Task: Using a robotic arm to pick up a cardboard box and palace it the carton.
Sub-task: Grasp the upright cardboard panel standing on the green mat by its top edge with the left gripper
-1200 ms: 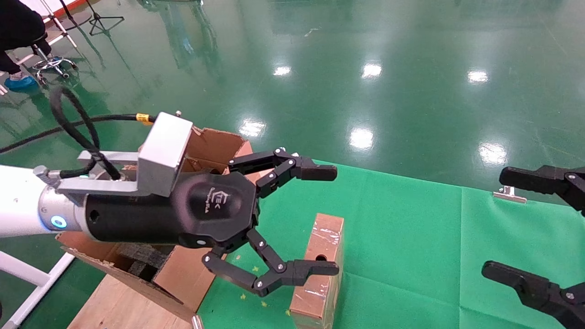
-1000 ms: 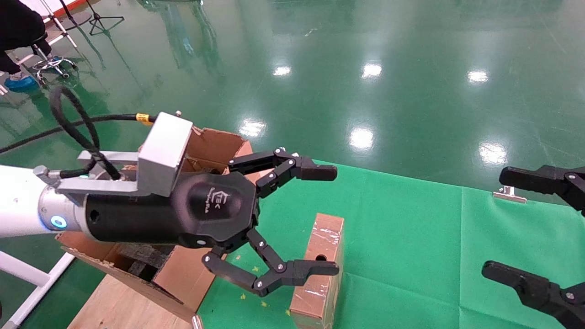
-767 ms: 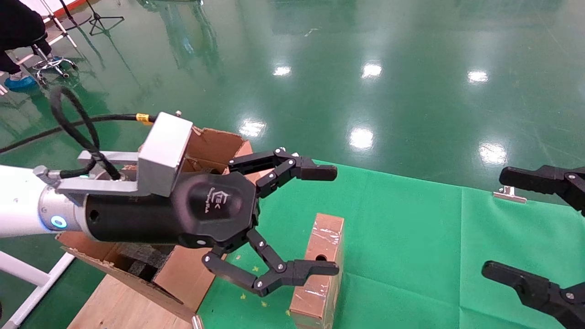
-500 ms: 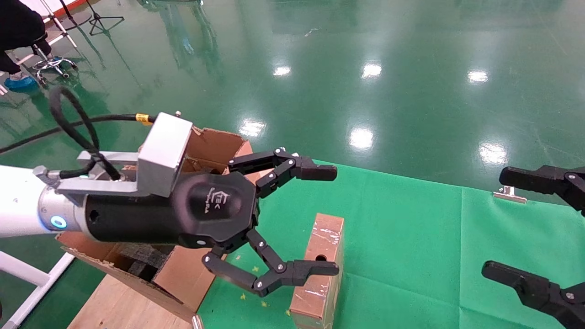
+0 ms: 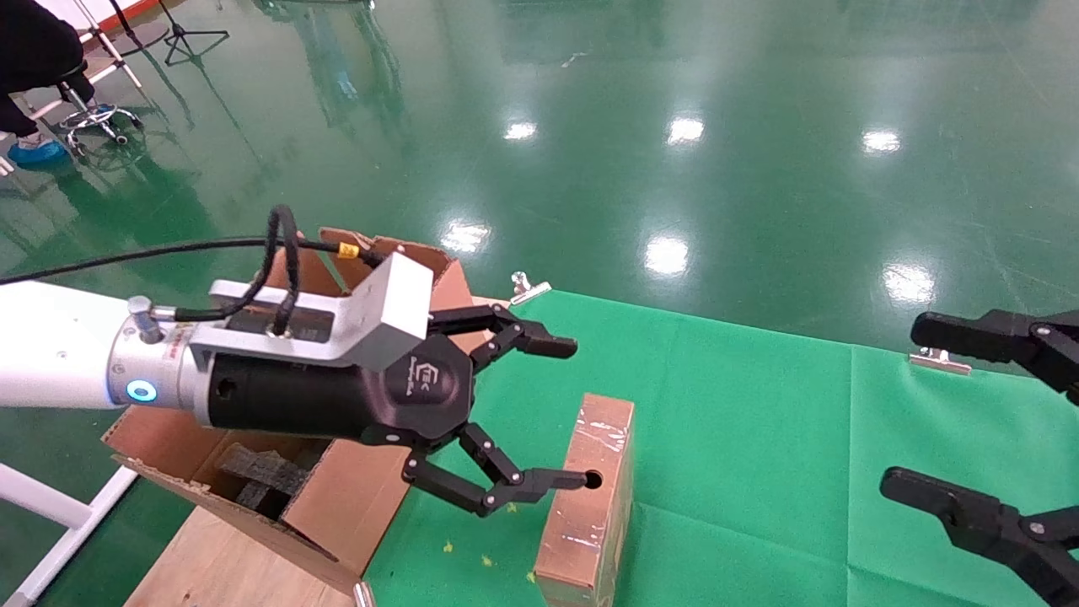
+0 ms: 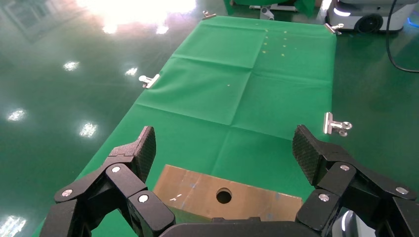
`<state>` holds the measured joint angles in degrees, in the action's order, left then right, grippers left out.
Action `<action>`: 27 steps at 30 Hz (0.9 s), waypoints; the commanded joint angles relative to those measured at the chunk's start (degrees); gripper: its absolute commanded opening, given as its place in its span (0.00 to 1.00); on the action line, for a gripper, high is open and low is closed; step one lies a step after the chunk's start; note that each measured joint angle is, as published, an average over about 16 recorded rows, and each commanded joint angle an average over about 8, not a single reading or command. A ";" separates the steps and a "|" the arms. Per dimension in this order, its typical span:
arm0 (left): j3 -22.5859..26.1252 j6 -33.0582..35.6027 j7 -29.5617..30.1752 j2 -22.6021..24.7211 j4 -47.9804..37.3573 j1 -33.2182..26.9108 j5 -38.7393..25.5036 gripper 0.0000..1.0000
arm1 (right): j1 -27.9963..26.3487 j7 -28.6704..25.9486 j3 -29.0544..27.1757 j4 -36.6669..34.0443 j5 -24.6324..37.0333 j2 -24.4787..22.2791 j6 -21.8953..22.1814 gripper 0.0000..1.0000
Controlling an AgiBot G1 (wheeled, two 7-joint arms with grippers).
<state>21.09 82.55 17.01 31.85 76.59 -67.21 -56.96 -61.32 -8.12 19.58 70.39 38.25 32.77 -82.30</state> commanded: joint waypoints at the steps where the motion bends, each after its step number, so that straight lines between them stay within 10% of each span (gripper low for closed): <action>1: 0.37 -0.15 0.78 0.06 0.17 -0.76 -1.04 1.00 | 0.00 0.00 0.00 0.00 0.00 0.00 0.01 0.00; 11: 3.25 -5.46 9.28 -0.75 -0.23 -3.72 -11.76 1.00 | 0.00 0.00 0.00 -0.01 0.00 0.00 0.01 0.00; 27: 22.35 7.75 59.09 20.01 -5.11 -33.41 -39.43 1.00 | 0.00 0.00 0.00 -0.01 0.00 0.00 0.01 0.00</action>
<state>43.79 88.59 74.48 50.94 71.52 -99.40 -94.39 -61.32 -8.11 19.58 70.38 38.25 32.77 -82.28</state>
